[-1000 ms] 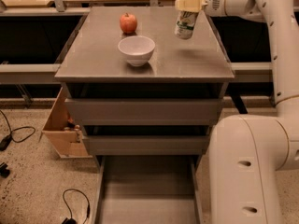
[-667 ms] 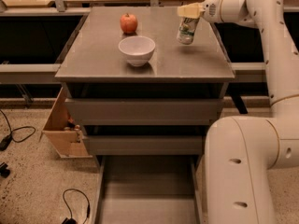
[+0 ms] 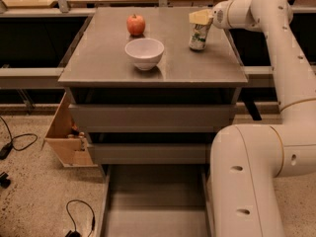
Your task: Pick 7up can from bottom drawer and place on counter
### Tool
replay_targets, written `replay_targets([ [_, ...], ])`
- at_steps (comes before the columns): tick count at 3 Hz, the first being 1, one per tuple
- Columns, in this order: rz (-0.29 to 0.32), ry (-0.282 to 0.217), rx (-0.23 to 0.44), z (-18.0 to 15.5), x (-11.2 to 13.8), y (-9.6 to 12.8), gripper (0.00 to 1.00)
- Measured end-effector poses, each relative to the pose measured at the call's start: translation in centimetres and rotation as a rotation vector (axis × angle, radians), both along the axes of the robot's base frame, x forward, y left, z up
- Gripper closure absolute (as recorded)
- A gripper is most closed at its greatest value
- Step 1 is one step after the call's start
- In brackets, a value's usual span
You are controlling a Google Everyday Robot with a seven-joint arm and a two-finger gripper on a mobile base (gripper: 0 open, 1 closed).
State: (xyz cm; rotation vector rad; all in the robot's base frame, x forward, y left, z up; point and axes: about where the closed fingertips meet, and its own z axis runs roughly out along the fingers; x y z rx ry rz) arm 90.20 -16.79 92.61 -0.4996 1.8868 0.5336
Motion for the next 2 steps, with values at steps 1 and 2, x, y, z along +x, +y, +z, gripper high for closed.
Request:
replay_targets([
  [1,-0.007,-0.001,-0.016,-0.04,0.0,0.05,1.0],
  [2,-0.007,-0.001,-0.016,0.23,0.0,0.05,0.81],
])
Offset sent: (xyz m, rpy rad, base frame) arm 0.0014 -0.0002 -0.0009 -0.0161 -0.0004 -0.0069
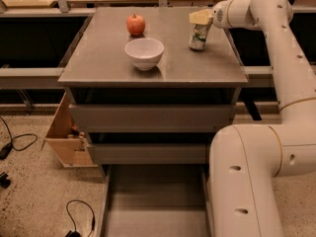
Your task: Pick 7up can from bottom drawer and place on counter
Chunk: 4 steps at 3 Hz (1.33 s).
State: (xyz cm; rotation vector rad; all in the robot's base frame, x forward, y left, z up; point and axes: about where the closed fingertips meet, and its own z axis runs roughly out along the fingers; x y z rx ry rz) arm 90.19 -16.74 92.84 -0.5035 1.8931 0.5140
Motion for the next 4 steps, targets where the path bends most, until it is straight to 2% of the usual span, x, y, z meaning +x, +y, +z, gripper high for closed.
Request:
replay_targets([
  [1,0.0,0.0,0.0,-0.03,-0.09,0.04,0.5],
  [3,0.0,0.0,0.0,-0.03,-0.09,0.05,0.04],
  [4,0.0,0.0,0.0,-0.04,-0.09,0.05,0.0],
])
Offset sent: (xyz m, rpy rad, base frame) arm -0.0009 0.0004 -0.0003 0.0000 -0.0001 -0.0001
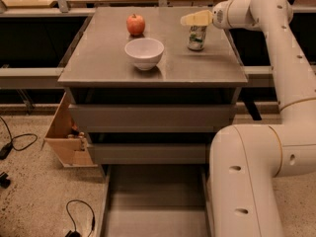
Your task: Pick 7up can from bottom drawer and place on counter
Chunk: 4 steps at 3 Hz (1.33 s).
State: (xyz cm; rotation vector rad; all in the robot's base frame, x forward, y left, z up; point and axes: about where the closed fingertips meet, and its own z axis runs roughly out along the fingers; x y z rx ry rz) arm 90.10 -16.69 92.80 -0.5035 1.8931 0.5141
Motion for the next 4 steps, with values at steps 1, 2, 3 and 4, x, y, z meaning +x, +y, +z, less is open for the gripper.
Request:
replay_targets([
  [1,0.0,0.0,0.0,0.0,0.0,0.0,0.0],
  [2,0.05,-0.04,-0.017,2.0,-1.8,-0.9,0.0],
  [3,0.107,-0.065,-0.072,4.3,-5.0,-2.7,0.0],
  [4,0.088,-0.03,-0.155,6.9,-9.2,-6.8,0.0],
])
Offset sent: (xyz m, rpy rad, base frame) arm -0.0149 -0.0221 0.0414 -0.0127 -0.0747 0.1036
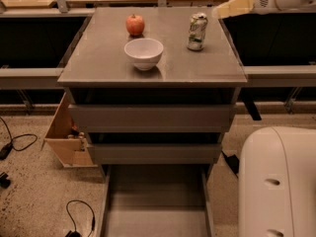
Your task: Pick 7up can from bottom drawer and place on counter
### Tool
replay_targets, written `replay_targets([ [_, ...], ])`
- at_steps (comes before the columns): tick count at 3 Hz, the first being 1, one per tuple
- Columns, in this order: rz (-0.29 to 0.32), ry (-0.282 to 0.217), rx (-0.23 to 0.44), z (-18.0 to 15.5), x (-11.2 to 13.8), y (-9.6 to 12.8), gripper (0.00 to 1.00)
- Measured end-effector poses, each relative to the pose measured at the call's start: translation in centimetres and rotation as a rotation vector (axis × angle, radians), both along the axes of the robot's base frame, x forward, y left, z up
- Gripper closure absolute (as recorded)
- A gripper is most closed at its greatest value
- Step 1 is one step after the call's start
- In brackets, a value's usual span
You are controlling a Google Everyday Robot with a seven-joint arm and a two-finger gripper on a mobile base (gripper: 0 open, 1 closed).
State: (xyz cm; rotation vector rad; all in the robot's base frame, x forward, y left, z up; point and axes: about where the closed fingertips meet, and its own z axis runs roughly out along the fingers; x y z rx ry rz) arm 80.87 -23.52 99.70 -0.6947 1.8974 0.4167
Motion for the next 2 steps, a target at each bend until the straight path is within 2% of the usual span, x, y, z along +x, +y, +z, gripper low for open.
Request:
replay_targets([
  [1,-0.056,0.044,-0.097,3.6,-4.6,-3.4,0.0],
  [2,-0.117,0.075,-0.158,7.0,-9.0,-5.5,0.0],
])
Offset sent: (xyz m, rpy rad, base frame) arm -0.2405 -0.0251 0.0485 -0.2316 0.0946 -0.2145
